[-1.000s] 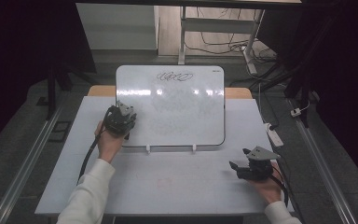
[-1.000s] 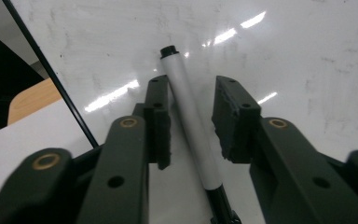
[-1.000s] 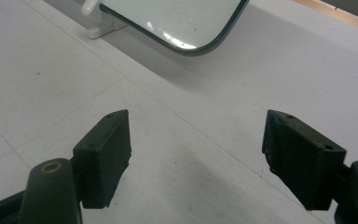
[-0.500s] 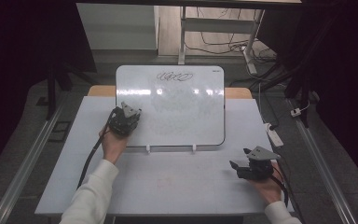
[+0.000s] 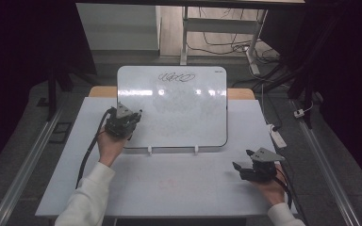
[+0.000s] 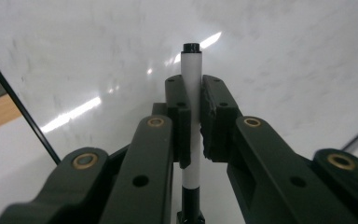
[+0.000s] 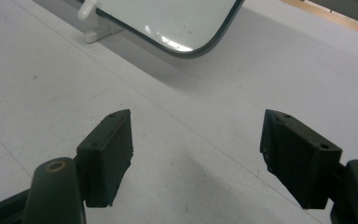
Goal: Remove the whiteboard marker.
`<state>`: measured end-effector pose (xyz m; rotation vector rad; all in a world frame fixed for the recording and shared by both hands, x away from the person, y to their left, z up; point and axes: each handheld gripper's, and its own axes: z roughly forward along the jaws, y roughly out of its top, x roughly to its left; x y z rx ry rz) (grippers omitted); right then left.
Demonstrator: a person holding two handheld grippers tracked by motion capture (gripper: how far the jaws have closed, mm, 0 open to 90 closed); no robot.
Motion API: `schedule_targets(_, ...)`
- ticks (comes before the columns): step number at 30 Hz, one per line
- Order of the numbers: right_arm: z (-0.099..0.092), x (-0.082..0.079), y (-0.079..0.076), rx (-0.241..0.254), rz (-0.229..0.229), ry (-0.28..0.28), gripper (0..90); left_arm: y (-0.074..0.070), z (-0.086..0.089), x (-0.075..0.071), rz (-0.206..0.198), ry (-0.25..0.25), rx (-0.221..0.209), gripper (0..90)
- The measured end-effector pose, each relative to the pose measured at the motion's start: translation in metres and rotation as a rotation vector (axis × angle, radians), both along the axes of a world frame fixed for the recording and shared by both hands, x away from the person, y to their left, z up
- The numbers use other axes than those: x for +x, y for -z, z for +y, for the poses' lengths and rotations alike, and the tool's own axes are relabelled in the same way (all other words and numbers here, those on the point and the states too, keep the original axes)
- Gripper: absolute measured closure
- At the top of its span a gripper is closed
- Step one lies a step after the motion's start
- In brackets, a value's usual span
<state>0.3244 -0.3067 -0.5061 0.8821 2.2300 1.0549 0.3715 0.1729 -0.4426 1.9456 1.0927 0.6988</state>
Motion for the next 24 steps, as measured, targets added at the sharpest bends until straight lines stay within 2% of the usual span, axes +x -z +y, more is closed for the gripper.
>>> schedule_targets(4,0.000,-0.001,0.000,0.015,-0.007,-0.001,26.0,-0.010,0.003,-0.011,-0.021,0.059,-0.075,82.2)
schedule_targets(5,-0.001,-0.002,0.000,0.035,-0.014,-0.001,26.7,-0.012,0.004,-0.013,-0.026,0.079,-0.097,82.1)
schedule_targets(10,0.000,-0.002,0.000,0.067,0.003,-0.008,27.6,-0.019,0.001,-0.022,-0.032,0.148,-0.158,82.1)
schedule_targets(14,0.001,-0.002,-0.002,0.096,0.018,-0.015,28.8,-0.020,-0.005,-0.026,-0.027,0.198,-0.200,82.1)
schedule_targets(18,0.004,-0.002,-0.005,0.099,0.021,-0.021,29.4,-0.020,-0.011,-0.026,-0.017,0.241,-0.240,82.1)
schedule_targets(24,0.013,-0.002,-0.010,0.137,0.024,-0.039,29.3,-0.019,-0.016,-0.027,-0.006,0.272,-0.260,82.1)
